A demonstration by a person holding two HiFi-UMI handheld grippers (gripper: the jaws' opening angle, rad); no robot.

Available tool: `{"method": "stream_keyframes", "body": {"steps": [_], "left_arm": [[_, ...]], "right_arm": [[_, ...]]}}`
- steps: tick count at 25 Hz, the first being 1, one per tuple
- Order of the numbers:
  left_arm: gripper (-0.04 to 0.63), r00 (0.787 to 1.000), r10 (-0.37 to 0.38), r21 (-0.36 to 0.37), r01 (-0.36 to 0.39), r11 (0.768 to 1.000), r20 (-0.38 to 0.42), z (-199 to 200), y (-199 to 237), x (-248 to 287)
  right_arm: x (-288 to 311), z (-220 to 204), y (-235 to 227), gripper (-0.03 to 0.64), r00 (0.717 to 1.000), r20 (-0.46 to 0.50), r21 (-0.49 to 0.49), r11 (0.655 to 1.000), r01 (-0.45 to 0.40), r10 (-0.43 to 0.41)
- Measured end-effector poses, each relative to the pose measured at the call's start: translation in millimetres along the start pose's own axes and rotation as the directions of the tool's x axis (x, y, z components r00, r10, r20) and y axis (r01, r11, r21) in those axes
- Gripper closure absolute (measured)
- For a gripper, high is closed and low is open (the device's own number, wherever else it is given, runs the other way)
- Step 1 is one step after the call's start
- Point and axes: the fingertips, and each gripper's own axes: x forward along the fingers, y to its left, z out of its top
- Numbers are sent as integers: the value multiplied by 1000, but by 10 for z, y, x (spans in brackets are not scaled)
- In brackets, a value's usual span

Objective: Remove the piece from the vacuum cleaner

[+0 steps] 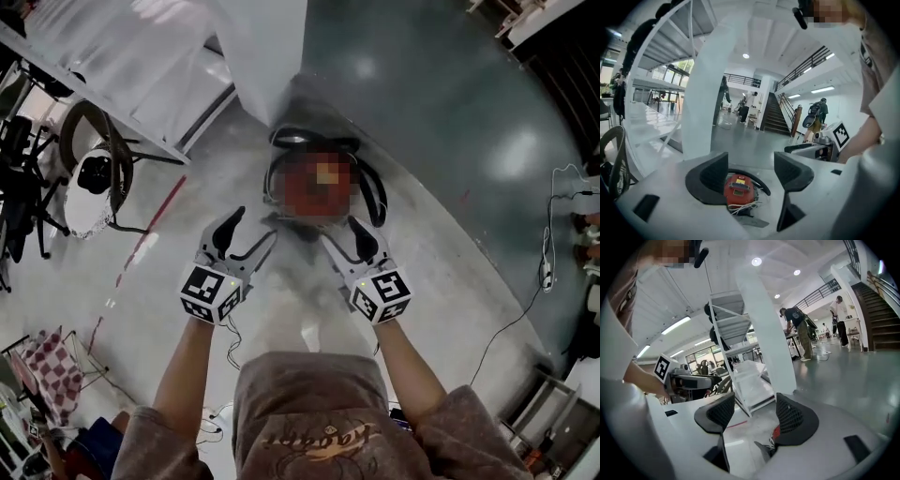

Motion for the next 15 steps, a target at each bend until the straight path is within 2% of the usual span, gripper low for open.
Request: {"method": "stream_keyframes", "body": {"steps": [4,8,15], "left_arm": [[313,991,-67,45,72,996,-115,-554,81,352],[313,972,-126,48,138,989,-197,-1117,192,675],[313,916,-209,70,247,967,-343,-2030,241,1082]], "right_arm": [[163,-511,-173,371,998,-59,19,999,27,-26],[368,-1079,-304,370,991,-123,43,998,49,-43],[596,-1963,-503,370,979,-187,78,992,103,-87]]}}
